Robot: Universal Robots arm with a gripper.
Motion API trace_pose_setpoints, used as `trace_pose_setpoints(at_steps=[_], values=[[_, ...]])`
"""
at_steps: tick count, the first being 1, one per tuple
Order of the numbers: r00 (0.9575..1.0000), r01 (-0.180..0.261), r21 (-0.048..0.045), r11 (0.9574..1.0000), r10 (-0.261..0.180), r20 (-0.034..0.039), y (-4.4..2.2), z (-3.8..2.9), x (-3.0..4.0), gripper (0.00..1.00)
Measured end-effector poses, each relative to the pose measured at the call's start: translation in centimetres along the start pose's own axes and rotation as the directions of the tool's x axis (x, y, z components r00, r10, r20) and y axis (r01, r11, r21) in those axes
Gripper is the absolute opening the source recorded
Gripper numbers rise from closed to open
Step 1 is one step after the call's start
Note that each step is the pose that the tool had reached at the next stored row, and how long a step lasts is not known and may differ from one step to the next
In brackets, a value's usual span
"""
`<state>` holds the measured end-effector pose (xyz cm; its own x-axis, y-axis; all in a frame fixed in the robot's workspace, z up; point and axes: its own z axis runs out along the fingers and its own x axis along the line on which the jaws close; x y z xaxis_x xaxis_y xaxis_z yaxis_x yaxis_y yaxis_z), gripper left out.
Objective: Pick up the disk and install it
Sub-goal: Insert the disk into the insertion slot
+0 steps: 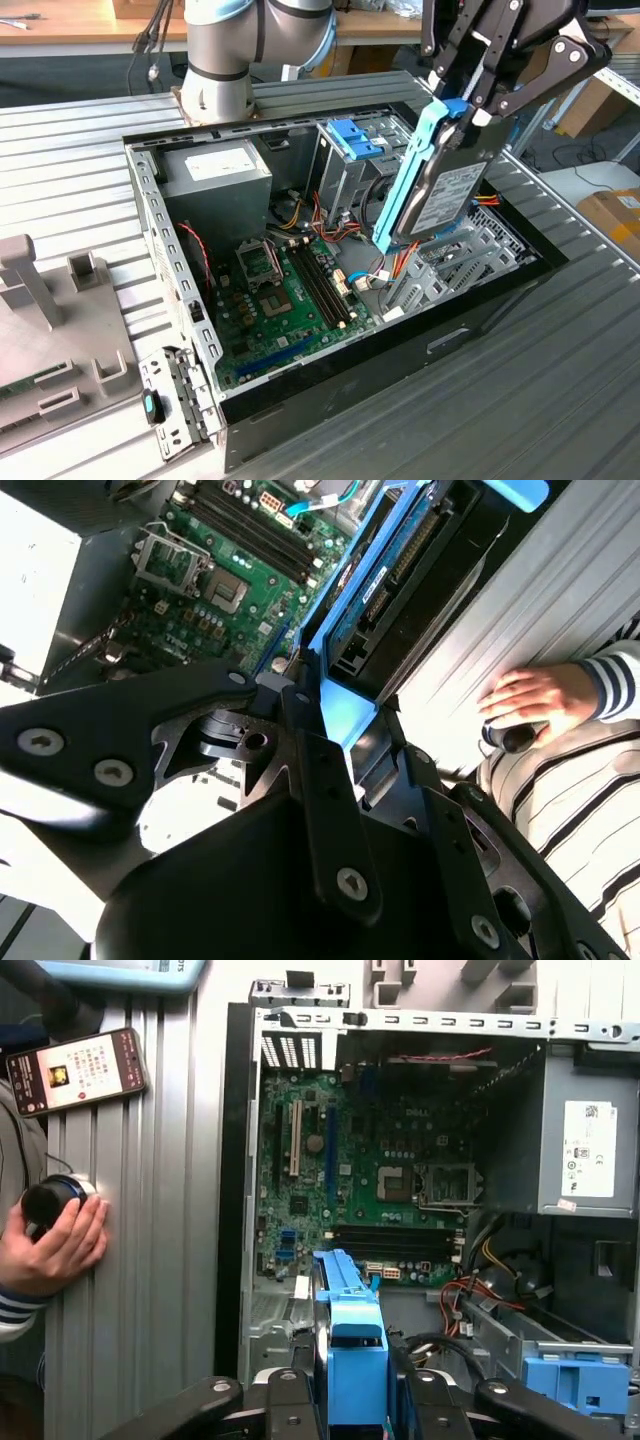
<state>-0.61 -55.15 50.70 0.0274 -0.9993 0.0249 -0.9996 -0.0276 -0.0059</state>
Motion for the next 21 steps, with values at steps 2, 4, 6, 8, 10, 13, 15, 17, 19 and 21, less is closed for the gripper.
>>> trace_pose_setpoints(at_steps=[2, 4, 6, 8, 10, 13, 15, 17, 19, 21], values=[[1.0000, 0.000, -0.0001, 1.0000, 0.000, -0.0038, -1.83, 0.19, 0.05, 0.36], [1.0000, 0.000, -0.0003, 1.0000, 0.000, -0.0063, -2.84, 0.25, 0.07, 0.36], [0.9999, 0.000, -0.0005, 1.0000, 0.000, -0.0102, -4.16, 0.32, 0.10, 0.36], [0.9999, 0.000, -0.0005, 1.0000, 0.000, -0.0124, -5.02, 0.43, 0.11, 0.36], [0.9999, 0.000, -0.0005, 1.0000, 0.000, -0.0125, -5.10, 0.57, 0.03, 0.36], [1.0000, 0.000, -0.0006, 1.0000, 0.000, -0.0095, -5.60, 0.95, -0.13, 0.36], [1.0000, 0.000, -0.0011, 1.0000, 0.000, -0.0073, -6.00, 1.24, -0.20, 0.36], [1.0000, 0.000, -0.0016, 1.0000, 0.000, -0.0051, -6.16, 1.58, -0.28, 0.36], [1.0000, 0.000, -0.0018, 1.0000, 0.000, 0.0009, -6.20, 1.76, -0.81, 0.36], [1.0000, 0.000, -0.0018, 1.0000, 0.000, 0.0011, -6.23, 1.75, -1.68, 0.36]])
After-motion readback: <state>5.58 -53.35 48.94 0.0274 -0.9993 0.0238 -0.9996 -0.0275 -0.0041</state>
